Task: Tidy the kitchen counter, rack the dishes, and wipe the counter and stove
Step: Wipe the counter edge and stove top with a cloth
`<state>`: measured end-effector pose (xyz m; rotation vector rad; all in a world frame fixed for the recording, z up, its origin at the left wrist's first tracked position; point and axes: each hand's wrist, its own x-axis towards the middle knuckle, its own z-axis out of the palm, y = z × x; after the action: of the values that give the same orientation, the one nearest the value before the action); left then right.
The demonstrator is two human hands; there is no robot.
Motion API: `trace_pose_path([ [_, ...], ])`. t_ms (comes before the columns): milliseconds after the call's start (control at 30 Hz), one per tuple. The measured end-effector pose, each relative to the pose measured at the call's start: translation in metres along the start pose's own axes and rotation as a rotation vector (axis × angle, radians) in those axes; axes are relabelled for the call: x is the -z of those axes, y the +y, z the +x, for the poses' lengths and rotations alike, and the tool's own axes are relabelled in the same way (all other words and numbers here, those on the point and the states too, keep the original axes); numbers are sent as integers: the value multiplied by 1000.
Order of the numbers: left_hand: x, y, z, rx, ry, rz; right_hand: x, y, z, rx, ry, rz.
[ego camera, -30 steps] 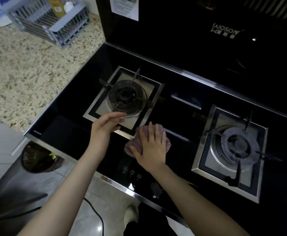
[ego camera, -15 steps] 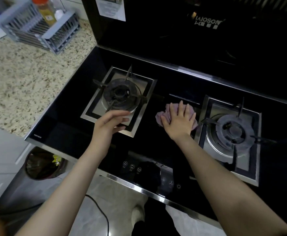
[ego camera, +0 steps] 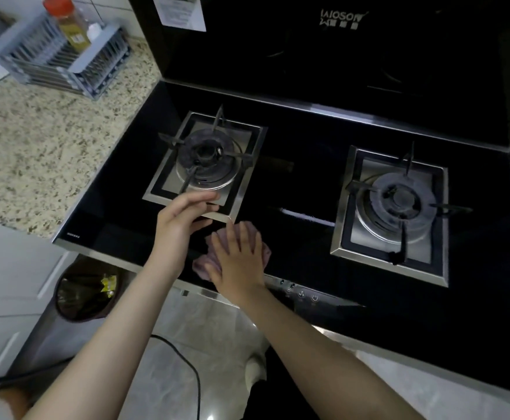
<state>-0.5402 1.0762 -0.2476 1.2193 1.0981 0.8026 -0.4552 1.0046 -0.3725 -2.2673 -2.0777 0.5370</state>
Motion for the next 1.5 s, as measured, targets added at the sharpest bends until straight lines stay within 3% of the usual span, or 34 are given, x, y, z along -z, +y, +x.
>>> trace_pose_path([
  [133,-4,7,-13,-15,-36,19,10,33,-2,37,17,-73],
  [333,-1,11,-31,-77,-114,33,45,140,6,-381,127,-45],
  [467,1,8,-40,-74,-130,39,34,134,-7,-458,157,-7],
  [567,-6,5,-45,-54,-135,38,19,90,-23,-378,196,45],
  [700,-15,4,-49,-65,-175,19,-6,25,-40,-62,110,54],
  [833,-19,0,-52,-60,-225,17,-7,32,-53,4,85,-85],
  [967,-33,-3,-51,-46,-266,10,5,96,-85,-232,106,-111],
  [1267,-88,-5,-64,-59,-395,-5,0,190,-208,-511,203,-20],
  [1500,-130,-12,-60,-38,-386,13,8,254,-246,-771,208,3],
])
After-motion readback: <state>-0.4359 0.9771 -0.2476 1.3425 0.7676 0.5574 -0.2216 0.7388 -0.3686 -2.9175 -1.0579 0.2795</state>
